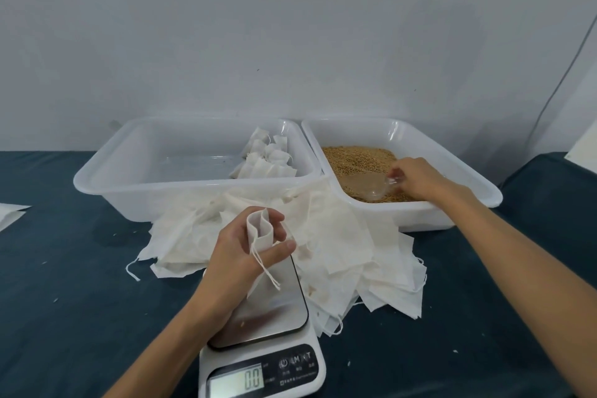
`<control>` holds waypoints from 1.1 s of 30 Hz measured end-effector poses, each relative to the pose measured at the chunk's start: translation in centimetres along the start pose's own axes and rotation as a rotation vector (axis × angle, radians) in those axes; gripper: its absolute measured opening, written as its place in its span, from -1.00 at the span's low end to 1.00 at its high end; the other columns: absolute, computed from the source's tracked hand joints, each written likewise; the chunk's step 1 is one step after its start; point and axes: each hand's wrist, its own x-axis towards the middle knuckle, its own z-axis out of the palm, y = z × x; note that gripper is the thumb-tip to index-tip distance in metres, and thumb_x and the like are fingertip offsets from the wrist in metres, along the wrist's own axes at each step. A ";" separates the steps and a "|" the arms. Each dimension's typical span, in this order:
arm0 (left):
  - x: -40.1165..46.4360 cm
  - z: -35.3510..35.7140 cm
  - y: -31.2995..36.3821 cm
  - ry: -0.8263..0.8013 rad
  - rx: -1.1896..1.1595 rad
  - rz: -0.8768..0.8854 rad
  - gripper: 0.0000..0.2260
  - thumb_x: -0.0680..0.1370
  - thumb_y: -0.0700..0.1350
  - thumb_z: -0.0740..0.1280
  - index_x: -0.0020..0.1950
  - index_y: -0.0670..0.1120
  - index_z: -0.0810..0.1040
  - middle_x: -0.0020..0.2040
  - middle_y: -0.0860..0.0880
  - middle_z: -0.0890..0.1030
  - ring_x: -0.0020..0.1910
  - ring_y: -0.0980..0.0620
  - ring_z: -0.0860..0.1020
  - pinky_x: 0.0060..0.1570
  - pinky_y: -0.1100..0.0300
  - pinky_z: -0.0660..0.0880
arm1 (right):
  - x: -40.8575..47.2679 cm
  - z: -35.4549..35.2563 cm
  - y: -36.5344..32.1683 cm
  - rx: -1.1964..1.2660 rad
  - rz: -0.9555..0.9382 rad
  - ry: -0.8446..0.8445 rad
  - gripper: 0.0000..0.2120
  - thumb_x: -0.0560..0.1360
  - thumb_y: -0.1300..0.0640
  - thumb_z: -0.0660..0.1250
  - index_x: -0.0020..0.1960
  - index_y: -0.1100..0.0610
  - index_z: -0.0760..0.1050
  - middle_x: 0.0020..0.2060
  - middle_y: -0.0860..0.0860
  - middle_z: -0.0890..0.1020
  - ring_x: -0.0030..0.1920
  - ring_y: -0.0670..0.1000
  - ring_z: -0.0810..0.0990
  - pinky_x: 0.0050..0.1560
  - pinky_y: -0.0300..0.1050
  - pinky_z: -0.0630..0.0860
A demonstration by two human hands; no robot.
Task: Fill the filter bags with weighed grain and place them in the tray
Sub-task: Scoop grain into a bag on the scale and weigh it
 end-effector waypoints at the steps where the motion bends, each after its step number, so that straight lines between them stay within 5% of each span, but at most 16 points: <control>1: 0.0 0.0 0.0 -0.001 -0.002 -0.001 -0.71 0.39 -0.15 0.55 0.08 -0.06 0.63 -0.13 -0.02 0.64 -0.12 0.05 0.61 -0.05 0.21 0.59 | 0.0 0.0 -0.1 0.012 -0.007 -0.006 -0.78 0.40 0.21 0.59 -0.12 0.04 0.57 0.02 0.05 0.66 0.06 0.08 0.61 0.16 0.08 0.55; 17: 0.1 -0.2 -0.3 -0.011 0.027 -0.002 -0.72 0.40 -0.11 0.56 0.08 0.04 0.66 -0.09 -0.03 0.65 -0.09 0.04 0.64 0.01 0.24 0.60 | -1.0 -1.3 2.1 0.189 0.048 0.074 -0.78 0.46 0.19 0.54 0.08 0.16 0.63 0.00 0.04 0.69 0.10 0.07 0.63 0.15 -0.07 0.49; 19: 0.0 -0.2 -0.2 -0.013 0.032 -0.006 -0.73 0.39 -0.10 0.56 0.07 0.06 0.66 -0.10 -0.01 0.65 -0.09 0.04 0.64 0.00 0.24 0.60 | -2.0 -1.8 1.9 0.223 0.008 0.100 -0.87 0.48 0.20 0.52 0.01 0.16 0.66 -0.05 0.02 0.70 0.08 0.07 0.65 0.09 -0.10 0.47; 23: -0.2 -0.1 0.1 -0.029 0.051 -0.025 -0.68 0.37 -0.06 0.57 0.11 0.06 0.66 -0.08 -0.03 0.64 -0.07 0.02 0.63 0.06 0.05 0.62 | -4.6 -3.4 -0.4 0.349 -0.126 0.112 -0.94 0.53 0.23 0.47 -0.01 0.13 0.65 -0.03 -0.01 0.71 0.13 0.00 0.65 0.28 -0.02 0.50; 28: -0.5 0.4 0.6 -0.033 0.082 -0.064 -0.61 0.38 -0.12 0.59 0.18 -0.03 0.65 -0.08 -0.02 0.65 -0.09 0.08 0.63 0.09 0.06 0.59 | -8.5 -6.0 -5.6 0.435 -0.380 0.029 -0.83 0.55 0.18 0.43 0.12 0.01 0.65 0.06 -0.19 0.70 0.14 -0.25 0.63 0.15 -0.41 0.47; 33: -0.5 0.4 0.7 -0.034 0.119 -0.068 -0.68 0.48 -0.24 0.56 0.20 -0.04 0.64 -0.07 -0.03 0.66 -0.10 0.12 0.61 0.02 0.19 0.57 | -11.2 -7.4 -10.0 0.357 -0.552 -0.003 -0.78 0.48 -0.02 0.39 0.12 -0.13 0.63 0.03 -0.42 0.65 0.10 -0.39 0.58 0.09 -0.56 0.36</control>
